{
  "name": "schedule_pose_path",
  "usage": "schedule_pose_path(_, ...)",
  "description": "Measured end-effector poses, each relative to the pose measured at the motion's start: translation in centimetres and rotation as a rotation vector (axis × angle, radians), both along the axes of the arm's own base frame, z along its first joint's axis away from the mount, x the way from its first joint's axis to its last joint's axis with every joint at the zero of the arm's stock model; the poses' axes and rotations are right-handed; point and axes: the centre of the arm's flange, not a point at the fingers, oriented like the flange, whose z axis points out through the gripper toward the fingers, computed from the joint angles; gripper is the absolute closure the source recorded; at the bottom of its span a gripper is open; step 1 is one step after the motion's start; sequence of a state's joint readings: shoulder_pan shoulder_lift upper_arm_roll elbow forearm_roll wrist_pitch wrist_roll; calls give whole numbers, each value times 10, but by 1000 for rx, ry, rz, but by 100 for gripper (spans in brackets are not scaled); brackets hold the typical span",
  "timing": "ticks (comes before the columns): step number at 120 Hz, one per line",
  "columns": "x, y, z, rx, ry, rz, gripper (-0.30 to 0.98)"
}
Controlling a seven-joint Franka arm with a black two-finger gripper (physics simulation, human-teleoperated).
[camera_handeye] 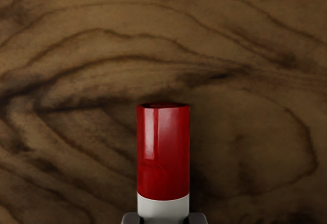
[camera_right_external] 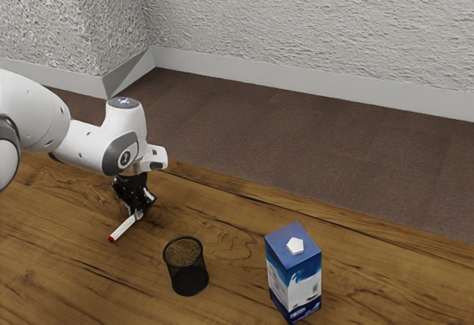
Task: Put the marker into the pen holder.
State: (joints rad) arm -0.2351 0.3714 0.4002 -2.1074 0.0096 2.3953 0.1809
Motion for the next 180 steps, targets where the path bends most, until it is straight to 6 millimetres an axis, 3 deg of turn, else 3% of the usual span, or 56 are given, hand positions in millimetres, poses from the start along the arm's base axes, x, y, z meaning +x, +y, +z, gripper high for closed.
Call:
schedule_pose_path(40,-2,-6,0,5,1,-4,73)
schedule_pose_path(50,5,-19,33,-5,-60,-22,76)
schedule_pose_path(66,11,-70,95,-33,-172,-103,78)
schedule_pose_path(79,-2,-113,153,-82,-271,-169,79)
schedule_pose_path(88,-19,-142,176,-120,-313,-215,79)
schedule_pose_path(100,-36,-168,169,-143,-313,-252,79)
schedule_pose_path(125,-36,-177,150,-136,-318,-237,79)
schedule_pose_path(148,-38,-184,152,-145,-341,-228,79)
schedule_pose_path(180,-65,-205,157,-188,-342,-249,78)
